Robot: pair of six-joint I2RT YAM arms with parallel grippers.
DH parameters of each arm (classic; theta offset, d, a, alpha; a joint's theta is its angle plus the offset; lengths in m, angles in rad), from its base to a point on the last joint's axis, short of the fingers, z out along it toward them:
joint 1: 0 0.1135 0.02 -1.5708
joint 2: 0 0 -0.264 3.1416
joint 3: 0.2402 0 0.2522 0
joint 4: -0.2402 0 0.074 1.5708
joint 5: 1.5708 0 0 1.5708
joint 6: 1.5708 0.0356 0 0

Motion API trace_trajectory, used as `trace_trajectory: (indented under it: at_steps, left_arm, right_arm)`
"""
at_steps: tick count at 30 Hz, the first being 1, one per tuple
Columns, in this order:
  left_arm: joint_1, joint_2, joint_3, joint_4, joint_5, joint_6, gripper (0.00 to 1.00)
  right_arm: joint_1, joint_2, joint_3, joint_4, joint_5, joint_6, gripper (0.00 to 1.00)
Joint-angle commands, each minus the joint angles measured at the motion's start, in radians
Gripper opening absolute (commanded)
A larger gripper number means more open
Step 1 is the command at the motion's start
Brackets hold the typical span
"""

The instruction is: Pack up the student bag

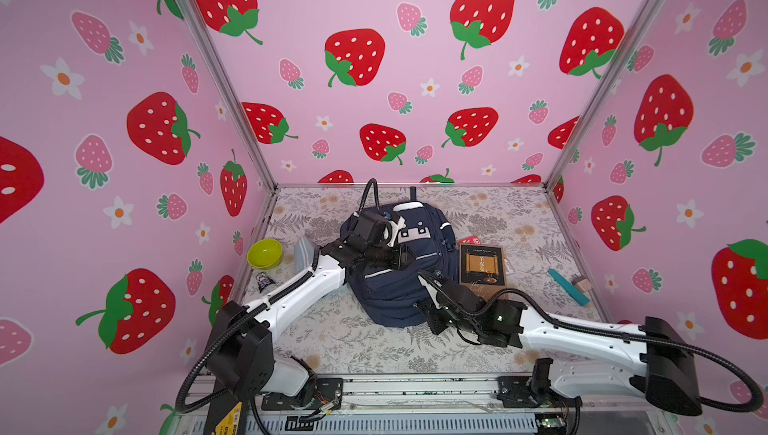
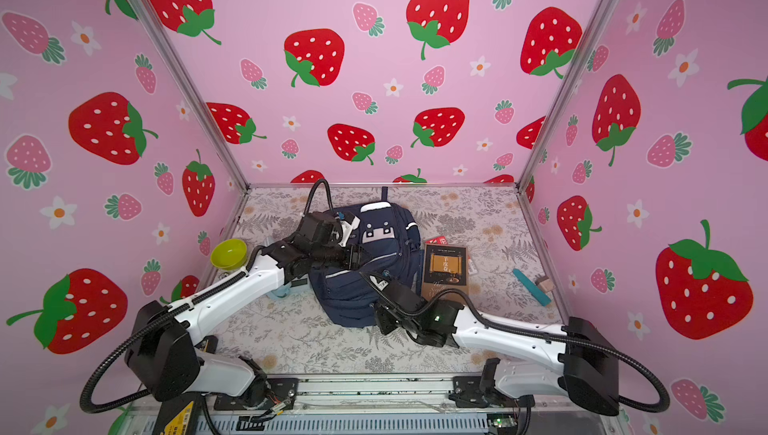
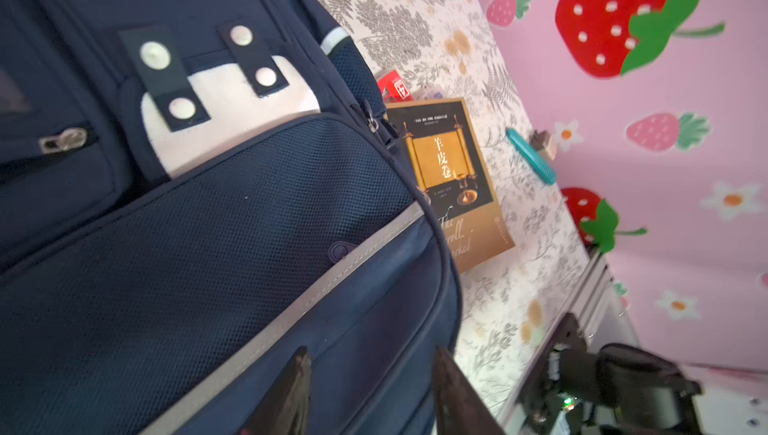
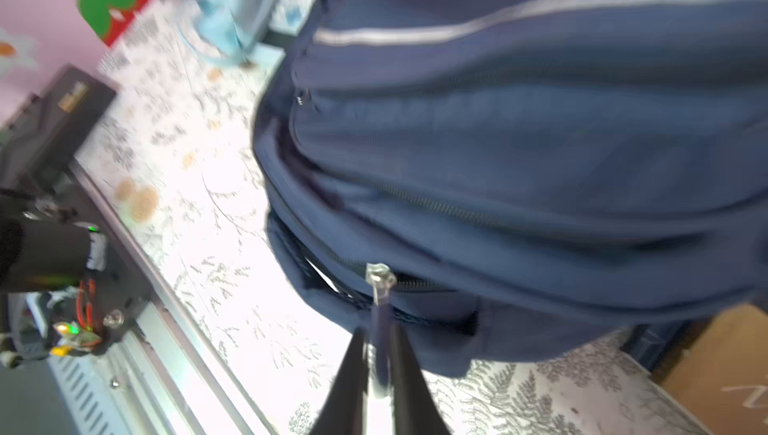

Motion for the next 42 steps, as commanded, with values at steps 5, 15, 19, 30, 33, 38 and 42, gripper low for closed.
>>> trace_trajectory:
  at_steps: [5,15,19,30,33,38,42]
  left_arm:
    - [-0.024,-0.115,-0.009,-0.337,-0.106,0.16,0.72]
    - [-0.14,0.037,0.041,-0.42,-0.315,0.239,0.9]
    - [-0.146,0.089,0.063,-0.408,-0.38,0.238,0.9]
    - [-0.141,0.054,0.021,-0.314,-0.357,0.222,0.88]
    - [-0.129,0.044,0.012,-0.304,-0.331,0.212,0.86]
    - [-0.112,0.059,0.021,-0.315,-0.314,0.215,0.84]
    - [-0.105,0.063,0.02,-0.319,-0.312,0.22,0.84]
  right_arm:
    - [-0.075,-0.145,-0.086,0.029,0.024,0.07,0.0]
    - [-0.085,0.004,-0.108,0.152,-0.21,0.092,0.38]
    - [-0.068,0.088,-0.107,0.19,-0.216,0.155,0.41]
    - [-0.019,0.238,0.03,0.048,-0.117,0.15,0.47]
    - [-0.016,0.284,0.077,-0.008,-0.08,0.142,0.4]
    - [-0.007,0.358,0.133,-0.093,-0.047,0.13,0.24]
    - [0.0,0.373,0.147,-0.115,-0.036,0.132,0.24]
